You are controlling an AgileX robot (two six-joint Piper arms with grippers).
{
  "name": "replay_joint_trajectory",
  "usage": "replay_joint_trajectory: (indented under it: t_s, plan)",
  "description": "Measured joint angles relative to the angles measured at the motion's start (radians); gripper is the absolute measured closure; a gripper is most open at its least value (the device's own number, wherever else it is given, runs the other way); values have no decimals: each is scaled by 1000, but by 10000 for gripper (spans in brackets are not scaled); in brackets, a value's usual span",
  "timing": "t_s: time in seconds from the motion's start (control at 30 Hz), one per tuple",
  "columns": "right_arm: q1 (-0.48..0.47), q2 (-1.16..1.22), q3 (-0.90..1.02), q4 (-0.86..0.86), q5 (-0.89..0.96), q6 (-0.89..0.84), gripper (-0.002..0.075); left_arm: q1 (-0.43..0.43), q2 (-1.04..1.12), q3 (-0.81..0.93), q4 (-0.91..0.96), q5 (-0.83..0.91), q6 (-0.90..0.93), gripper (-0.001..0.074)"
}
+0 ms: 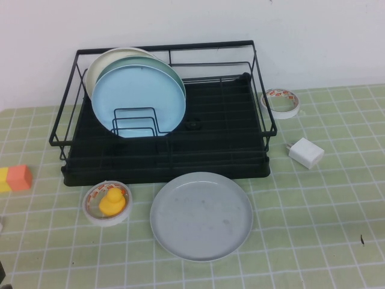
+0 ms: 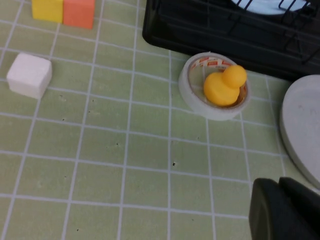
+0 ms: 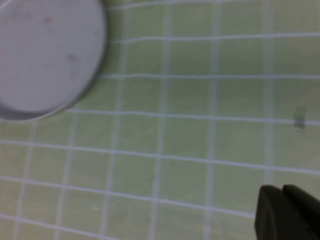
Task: Place plate on rack
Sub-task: Pick up the plate from the table
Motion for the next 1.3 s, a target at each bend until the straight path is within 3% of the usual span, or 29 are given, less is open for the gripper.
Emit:
replay_joint_trajectory:
  t_s: [0.23, 0.53, 0.6, 0.87, 1.3]
  plan:
    - [121, 298, -54, 414, -74, -402, 728, 0, 0, 0, -32, -10, -45, 738]
    - [355, 612, -261, 554, -164, -445, 722, 0, 0, 0, -38, -10, -51, 738]
    - [366, 672, -319, 558, -162, -428, 687, 0, 0, 0, -38, -10, -53, 737]
    - [368, 843, -476, 559, -152, -361, 412, 0, 0, 0, -38, -10, -55, 737]
    - [368, 1014, -589, 576, -87, -326, 378, 0, 0, 0, -38, -10, -60, 737]
